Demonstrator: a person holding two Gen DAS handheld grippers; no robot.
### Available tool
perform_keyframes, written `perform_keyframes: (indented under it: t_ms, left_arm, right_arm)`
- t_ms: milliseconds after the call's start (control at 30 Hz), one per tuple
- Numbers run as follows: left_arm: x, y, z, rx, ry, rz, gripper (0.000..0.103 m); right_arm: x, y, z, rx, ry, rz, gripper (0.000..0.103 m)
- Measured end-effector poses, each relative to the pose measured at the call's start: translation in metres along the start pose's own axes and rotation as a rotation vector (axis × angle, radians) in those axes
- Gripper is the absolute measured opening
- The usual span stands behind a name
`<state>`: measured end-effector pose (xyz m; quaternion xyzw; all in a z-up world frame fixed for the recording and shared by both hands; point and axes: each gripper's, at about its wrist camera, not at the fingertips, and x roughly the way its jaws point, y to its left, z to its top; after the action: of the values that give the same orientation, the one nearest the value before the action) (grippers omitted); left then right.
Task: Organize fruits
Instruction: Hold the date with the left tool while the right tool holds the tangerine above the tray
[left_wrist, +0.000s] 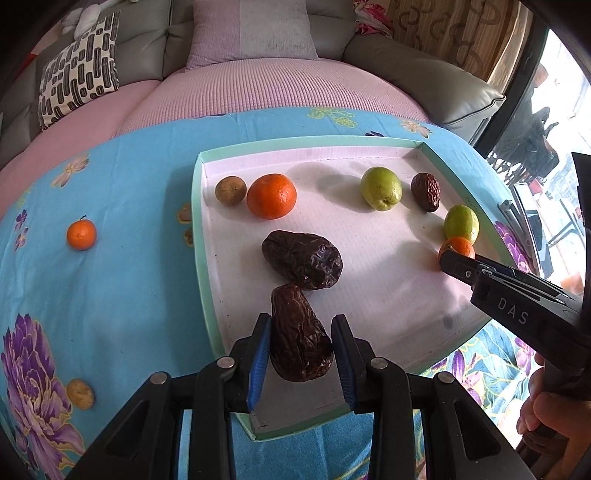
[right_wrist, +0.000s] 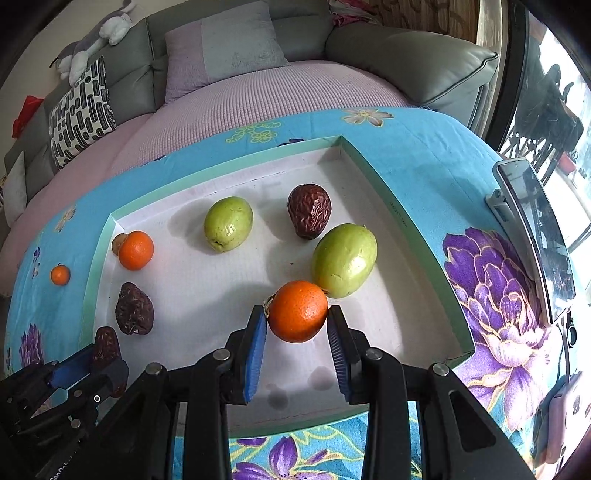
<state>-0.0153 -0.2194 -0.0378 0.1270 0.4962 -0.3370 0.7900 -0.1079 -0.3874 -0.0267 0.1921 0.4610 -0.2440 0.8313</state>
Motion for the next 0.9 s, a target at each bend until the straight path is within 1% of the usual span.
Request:
perform_keyframes:
  t_ms: [133, 533, 900]
  left_arm:
    - [0.0036, 0.0017, -0.0003, -0.005, 0.009, 0.007, 0.035]
    - [0.0055, 0.0037, -0.0001, -0.008, 0.015, 0.006, 0.035]
    - [0.008, 0.0028, 0.0007, -0.017, 0.031, -0.017, 0.036]
  right_arm:
    - [0.0035, -0.0009, -0.0003, 0.001, 0.014, 0.002, 0.035]
    - [0.0046, -0.0004, 0.0007, -0.005, 0.015, 0.0, 0.035]
    - [0.004, 0.0028, 0.0001, -0.022, 0.018, -0.014, 0.035]
